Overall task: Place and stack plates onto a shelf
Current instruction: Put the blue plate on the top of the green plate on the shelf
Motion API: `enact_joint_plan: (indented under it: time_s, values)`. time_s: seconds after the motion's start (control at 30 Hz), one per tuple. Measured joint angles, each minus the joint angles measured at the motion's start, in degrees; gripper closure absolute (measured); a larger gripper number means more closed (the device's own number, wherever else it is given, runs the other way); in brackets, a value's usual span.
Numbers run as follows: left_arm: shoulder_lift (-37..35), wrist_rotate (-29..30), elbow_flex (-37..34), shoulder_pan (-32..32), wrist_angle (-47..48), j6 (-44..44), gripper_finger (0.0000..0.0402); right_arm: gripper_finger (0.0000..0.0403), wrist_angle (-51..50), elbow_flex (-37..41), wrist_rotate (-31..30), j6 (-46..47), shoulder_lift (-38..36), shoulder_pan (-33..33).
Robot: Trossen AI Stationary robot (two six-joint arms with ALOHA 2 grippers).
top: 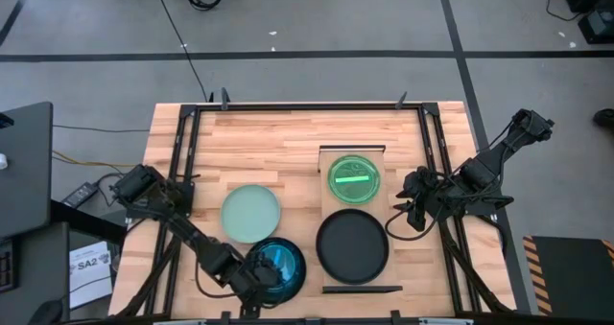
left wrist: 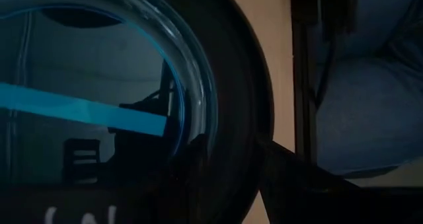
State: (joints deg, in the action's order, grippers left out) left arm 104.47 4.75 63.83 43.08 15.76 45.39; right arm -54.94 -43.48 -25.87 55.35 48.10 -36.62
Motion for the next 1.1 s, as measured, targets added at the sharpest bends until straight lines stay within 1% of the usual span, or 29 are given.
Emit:
enact_joint_plan:
  time_s: [0.27,0.63,0.83,1.1]
  values:
    - [0.0,0.9,0.0,2.0,5.3,-0.2,0.0276,0.0228,0.0,0.0,0.0,0.0,0.0,0.0]
    - [0.0,2.3,0.0,2.0,5.1,-2.7,0.0276,0.0228,0.0,0.0,0.0,0.0,0.0,0.0]
    - [0.0,3.0,0.0,2.0,5.1,-5.5,0.0276,0.0228,0.0,0.0,0.0,0.0,0.0,0.0]
    - [0.0,3.1,0.0,2.0,5.4,-6.0,0.0276,0.0228,0.1,0.0,0.0,0.0,0.0,0.0]
